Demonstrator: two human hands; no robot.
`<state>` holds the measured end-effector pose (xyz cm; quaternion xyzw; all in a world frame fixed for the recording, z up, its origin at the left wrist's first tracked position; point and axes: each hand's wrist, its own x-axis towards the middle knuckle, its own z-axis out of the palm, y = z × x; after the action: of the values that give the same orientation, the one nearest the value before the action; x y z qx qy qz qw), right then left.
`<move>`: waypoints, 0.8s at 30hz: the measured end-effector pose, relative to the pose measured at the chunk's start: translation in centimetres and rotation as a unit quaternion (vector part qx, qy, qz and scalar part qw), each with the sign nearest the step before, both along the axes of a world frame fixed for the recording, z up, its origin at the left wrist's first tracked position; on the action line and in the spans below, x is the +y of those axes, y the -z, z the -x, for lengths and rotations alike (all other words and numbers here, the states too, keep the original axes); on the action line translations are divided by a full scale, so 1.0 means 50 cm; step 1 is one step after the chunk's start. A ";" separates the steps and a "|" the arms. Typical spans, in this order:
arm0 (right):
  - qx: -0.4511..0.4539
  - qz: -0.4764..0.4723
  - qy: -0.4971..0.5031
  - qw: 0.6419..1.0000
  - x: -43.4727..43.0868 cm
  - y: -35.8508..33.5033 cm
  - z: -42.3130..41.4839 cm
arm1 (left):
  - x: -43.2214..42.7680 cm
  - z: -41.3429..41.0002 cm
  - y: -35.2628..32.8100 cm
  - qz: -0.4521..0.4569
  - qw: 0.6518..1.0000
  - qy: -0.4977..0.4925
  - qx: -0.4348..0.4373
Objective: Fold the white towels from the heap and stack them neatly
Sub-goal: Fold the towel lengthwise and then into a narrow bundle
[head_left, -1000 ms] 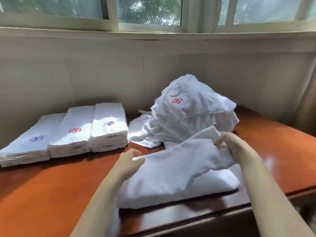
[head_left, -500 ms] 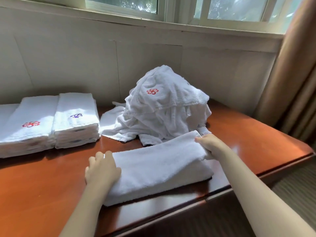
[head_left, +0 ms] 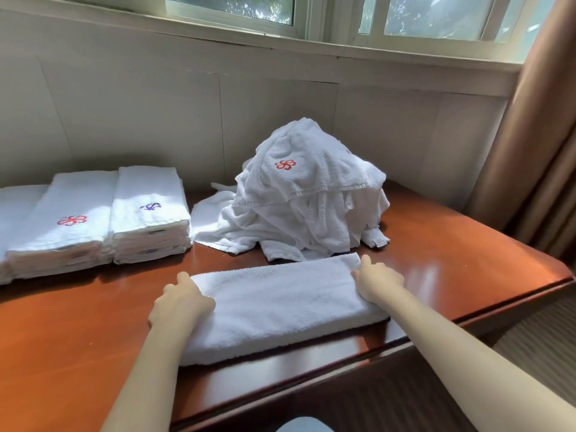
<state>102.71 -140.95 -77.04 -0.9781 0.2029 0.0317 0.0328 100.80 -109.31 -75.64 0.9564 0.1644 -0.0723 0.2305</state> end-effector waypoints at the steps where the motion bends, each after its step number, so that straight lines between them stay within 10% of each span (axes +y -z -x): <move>1: -0.006 0.021 -0.003 1.000 0.008 0.003 0.003 | 0.005 -0.001 -0.002 0.003 1.000 0.000 0.008; 18: -0.204 -0.240 -0.004 0.949 -0.013 0.002 -0.010 | 0.074 0.010 0.004 0.081 0.996 0.016 0.036; 24: -0.053 -0.008 -0.028 0.998 -0.013 0.008 0.008 | 0.091 0.012 0.021 0.153 0.988 0.016 0.014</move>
<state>102.30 -141.59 -77.47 -0.9835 0.1731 -0.0173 0.0500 100.19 -104.74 -76.69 0.9111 0.1392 -0.1136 0.3709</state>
